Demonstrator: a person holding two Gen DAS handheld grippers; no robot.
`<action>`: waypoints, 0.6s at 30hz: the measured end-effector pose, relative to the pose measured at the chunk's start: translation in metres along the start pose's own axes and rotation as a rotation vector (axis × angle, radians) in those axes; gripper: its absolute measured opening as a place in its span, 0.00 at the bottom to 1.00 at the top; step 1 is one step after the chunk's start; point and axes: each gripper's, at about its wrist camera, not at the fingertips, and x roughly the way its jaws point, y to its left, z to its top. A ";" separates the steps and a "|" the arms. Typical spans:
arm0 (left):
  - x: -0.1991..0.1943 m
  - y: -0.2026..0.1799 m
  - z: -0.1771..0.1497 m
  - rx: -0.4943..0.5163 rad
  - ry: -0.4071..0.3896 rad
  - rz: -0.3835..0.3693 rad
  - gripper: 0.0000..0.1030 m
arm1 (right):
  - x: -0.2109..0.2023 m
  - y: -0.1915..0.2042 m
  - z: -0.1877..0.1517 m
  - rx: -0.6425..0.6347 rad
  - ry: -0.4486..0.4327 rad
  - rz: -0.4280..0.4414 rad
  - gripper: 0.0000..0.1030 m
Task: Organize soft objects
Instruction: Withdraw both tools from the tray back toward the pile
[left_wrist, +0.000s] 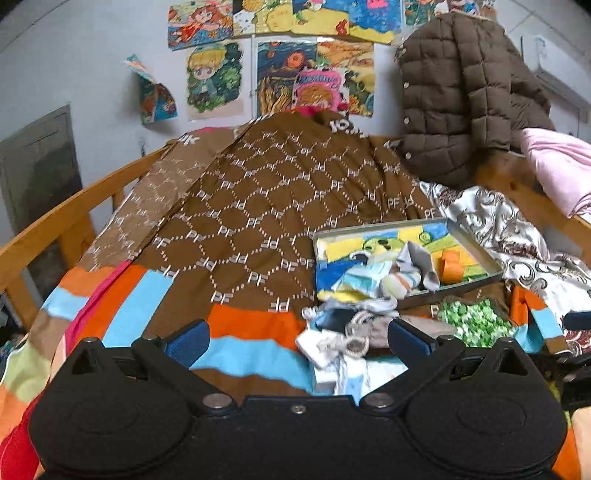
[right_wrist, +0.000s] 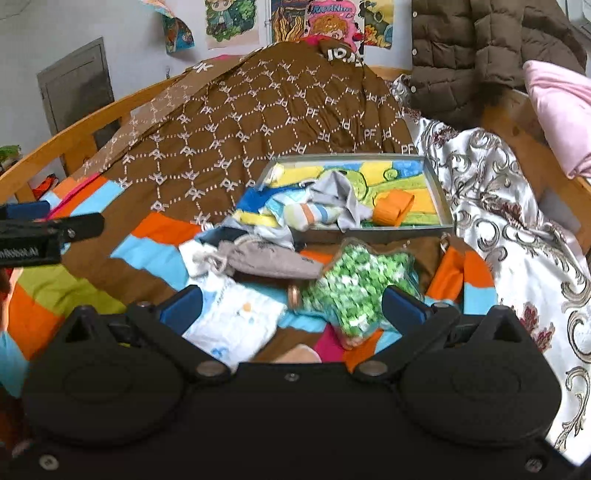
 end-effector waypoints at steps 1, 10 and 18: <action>-0.005 -0.004 -0.002 0.001 0.003 -0.003 0.99 | -0.001 -0.003 -0.005 0.004 0.014 0.009 0.99; -0.006 -0.002 -0.045 -0.003 -0.042 -0.028 0.99 | -0.021 0.008 -0.038 0.046 -0.061 -0.046 0.99; 0.007 0.025 -0.078 -0.066 -0.058 -0.048 0.99 | -0.023 0.045 -0.071 0.139 -0.089 -0.110 0.99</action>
